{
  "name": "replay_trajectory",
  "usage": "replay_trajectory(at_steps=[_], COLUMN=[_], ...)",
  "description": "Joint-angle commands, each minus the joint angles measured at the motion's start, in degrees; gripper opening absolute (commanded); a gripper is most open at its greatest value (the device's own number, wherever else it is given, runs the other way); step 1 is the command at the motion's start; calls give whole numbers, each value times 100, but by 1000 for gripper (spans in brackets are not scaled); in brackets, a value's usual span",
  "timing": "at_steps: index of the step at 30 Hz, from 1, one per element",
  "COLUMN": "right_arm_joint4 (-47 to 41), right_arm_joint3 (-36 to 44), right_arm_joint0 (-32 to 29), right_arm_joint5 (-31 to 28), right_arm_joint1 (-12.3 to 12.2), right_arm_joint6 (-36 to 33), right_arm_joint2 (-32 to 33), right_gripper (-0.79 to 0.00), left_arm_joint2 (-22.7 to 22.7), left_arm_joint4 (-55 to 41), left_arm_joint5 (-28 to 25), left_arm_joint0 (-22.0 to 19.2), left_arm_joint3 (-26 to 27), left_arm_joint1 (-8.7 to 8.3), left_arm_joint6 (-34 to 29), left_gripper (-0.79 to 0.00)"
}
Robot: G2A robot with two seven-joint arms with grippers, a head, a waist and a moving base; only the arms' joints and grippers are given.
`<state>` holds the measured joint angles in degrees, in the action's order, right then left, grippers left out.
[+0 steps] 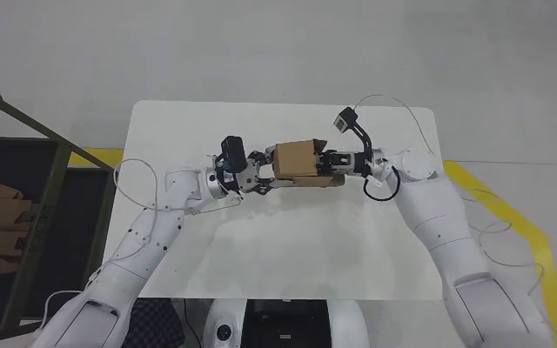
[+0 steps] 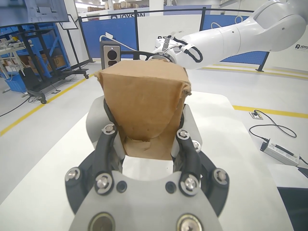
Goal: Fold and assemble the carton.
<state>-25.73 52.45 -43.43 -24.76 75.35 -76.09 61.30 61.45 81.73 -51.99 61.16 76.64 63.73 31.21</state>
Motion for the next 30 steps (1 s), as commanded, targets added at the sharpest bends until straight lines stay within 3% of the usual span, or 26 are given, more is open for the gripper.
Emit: replay_trajectory(at_steps=[1,7,18,23,30], right_arm_joint4=[-2,60,182,188,505], right_arm_joint3=[-50,-222,-356,396,1747], right_arm_joint0=[5,-3,-205,-558,-1296], right_arm_joint5=[-14,-83,-222,-154,-59], right_arm_joint1=[-29,-144,-454,-617,-763], right_arm_joint6=[12,111,199,-190,-197], right_arm_joint2=[77,360,1090,1328,1322], right_gripper=[-785,-785,-785,-785,-785], left_arm_joint2=[29,72,239,239,86], left_arm_joint4=[32,148,24,85,-5], left_arm_joint5=[33,176,289,373,338], left_arm_joint0=[22,100,130,150,59], left_arm_joint3=[17,61,-20,-68,-167], left_arm_joint1=[-10,-30,-60,-64,-21], left_arm_joint6=[10,133,265,312,252], left_gripper=[-388,-354,-369,-376,-345])
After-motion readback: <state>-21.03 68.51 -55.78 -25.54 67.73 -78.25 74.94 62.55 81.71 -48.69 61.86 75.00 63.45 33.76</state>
